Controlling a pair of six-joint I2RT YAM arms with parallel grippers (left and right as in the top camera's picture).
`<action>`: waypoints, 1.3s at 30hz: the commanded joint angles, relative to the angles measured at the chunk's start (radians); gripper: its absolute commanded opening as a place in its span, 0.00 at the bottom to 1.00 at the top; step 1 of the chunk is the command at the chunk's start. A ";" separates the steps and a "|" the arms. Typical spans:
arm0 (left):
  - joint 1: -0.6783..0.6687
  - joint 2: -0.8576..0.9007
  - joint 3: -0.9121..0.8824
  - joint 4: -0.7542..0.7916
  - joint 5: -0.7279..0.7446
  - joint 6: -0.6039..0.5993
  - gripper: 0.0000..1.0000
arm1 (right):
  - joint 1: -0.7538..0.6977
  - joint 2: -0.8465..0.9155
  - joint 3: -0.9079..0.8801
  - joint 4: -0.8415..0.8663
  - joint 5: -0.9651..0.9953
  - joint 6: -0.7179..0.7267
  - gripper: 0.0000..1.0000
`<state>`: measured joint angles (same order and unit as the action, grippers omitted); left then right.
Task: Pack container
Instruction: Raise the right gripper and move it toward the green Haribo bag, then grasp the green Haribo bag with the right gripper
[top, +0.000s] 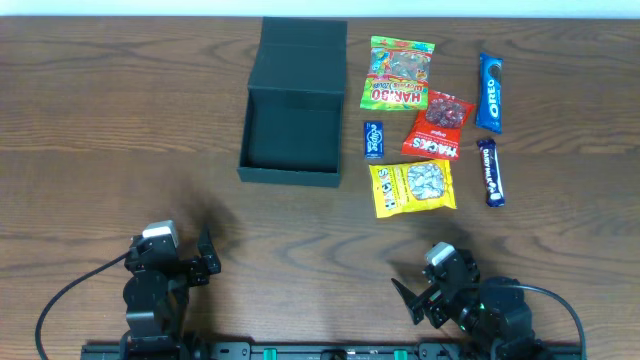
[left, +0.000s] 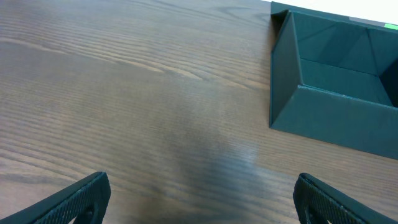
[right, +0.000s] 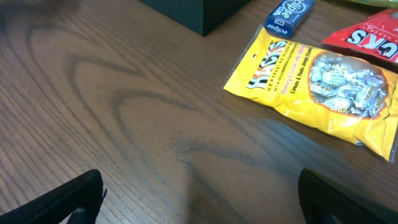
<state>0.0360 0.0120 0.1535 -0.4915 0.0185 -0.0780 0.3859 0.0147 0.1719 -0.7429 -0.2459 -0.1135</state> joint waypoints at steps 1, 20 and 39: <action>0.003 -0.008 -0.017 0.002 -0.014 0.007 0.95 | 0.008 -0.007 -0.003 -0.001 0.007 -0.008 0.99; 0.003 -0.008 -0.017 0.002 -0.014 0.007 0.95 | 0.008 -0.007 -0.003 -0.001 0.007 -0.008 0.99; 0.003 -0.008 -0.017 0.002 -0.014 0.007 0.95 | 0.008 -0.007 -0.003 0.531 -0.290 0.865 0.99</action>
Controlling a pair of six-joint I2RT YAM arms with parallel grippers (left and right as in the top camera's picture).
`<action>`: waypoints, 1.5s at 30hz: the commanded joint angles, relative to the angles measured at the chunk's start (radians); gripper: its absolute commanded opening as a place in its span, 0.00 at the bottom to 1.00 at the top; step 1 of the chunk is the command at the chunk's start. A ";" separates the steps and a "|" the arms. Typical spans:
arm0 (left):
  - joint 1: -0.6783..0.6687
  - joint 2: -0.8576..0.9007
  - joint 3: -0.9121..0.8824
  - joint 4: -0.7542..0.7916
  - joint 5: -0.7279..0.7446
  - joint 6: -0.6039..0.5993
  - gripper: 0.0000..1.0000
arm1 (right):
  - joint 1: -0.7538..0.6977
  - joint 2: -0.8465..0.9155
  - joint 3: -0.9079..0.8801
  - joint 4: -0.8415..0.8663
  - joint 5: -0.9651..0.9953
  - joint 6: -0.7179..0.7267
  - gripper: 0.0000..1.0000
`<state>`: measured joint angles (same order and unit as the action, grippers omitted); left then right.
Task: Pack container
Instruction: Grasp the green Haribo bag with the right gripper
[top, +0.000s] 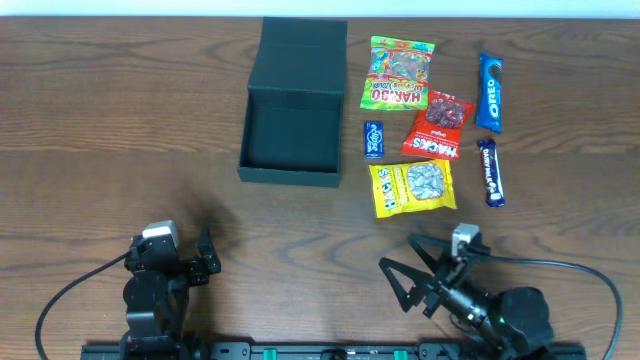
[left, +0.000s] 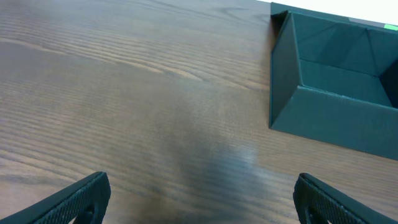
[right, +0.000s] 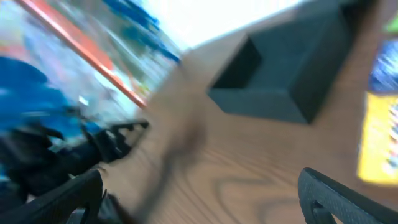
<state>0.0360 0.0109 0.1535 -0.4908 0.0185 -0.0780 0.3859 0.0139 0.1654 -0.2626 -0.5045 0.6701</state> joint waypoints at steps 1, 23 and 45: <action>0.003 -0.006 -0.017 0.001 -0.014 0.007 0.95 | 0.007 -0.005 0.003 0.100 -0.031 0.083 0.99; 0.003 -0.006 -0.017 0.001 -0.015 0.007 0.95 | -0.012 1.418 0.938 0.095 0.574 -0.401 0.98; 0.003 -0.006 -0.017 0.001 -0.014 0.007 0.95 | -0.193 2.313 1.566 0.154 0.606 -0.439 0.90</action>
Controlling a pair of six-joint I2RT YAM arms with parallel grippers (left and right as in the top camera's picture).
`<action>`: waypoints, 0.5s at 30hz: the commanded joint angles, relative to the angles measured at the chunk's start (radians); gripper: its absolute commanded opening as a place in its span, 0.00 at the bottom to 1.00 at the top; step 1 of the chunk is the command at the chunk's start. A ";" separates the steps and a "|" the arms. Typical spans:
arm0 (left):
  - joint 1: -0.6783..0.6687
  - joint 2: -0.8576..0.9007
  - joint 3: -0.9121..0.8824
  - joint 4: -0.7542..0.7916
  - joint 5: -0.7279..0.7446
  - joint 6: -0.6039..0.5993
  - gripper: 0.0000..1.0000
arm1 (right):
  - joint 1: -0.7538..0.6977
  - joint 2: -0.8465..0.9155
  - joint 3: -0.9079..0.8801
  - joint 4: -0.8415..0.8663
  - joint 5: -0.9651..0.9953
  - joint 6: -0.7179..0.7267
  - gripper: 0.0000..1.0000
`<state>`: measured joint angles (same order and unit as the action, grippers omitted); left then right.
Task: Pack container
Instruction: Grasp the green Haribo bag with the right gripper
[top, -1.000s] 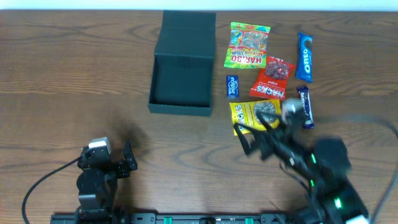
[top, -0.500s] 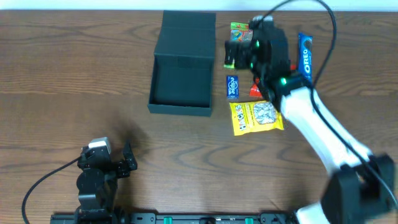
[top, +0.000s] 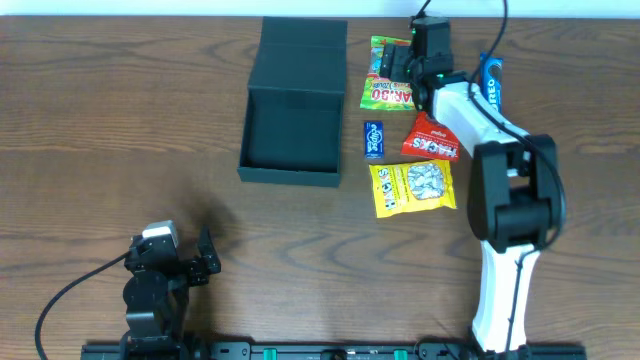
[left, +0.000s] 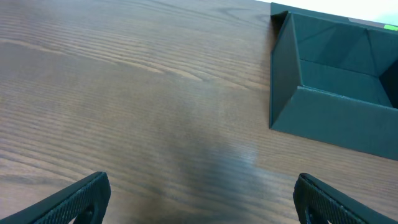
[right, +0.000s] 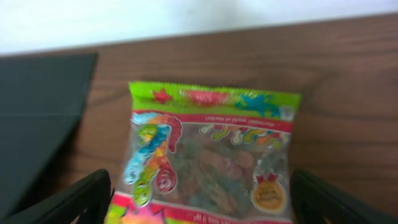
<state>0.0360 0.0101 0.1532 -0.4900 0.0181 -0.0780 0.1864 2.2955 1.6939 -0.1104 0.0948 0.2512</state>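
The black open box (top: 290, 105) stands at the table's far middle, and its near wall shows in the left wrist view (left: 336, 118). The green Haribo gummy bag (right: 211, 155) lies just right of the box, under my right gripper (top: 398, 62). That gripper (right: 202, 208) is open, a finger on each side of the bag, nothing held. My left gripper (left: 199, 208) is open low over bare wood at the front left, well short of the box.
Right of the box lie a blue gum pack (top: 373, 138), a red Hacks bag (top: 432, 142) and a yellow Hershey's bag (top: 412, 187). A blue Oreo pack (top: 490, 75) is partly behind the right arm (top: 510, 200), which stretches from the front edge to the far side.
My right arm was near the front edge with its gripper raised. It now reaches across the table, its open gripper over the Haribo bag. The left arm has not moved.
At first both grippers rested open near the front edge, the right one looking at the yellow bag. Then the right gripper had lifted and turned, still near the front. Now it is at the far side over the Haribo bag. All snacks lie where they were.
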 joint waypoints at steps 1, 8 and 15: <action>0.003 -0.006 -0.017 0.000 -0.014 0.007 0.95 | 0.006 0.054 0.047 0.002 0.006 -0.020 0.88; 0.003 -0.006 -0.017 0.000 -0.014 0.007 0.95 | 0.016 0.127 0.053 -0.034 0.040 -0.021 0.79; 0.003 -0.006 -0.017 0.000 -0.014 0.007 0.95 | 0.022 0.144 0.054 -0.105 0.062 -0.020 0.24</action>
<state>0.0360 0.0101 0.1532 -0.4896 0.0181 -0.0780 0.2058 2.3985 1.7550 -0.1864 0.1337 0.2363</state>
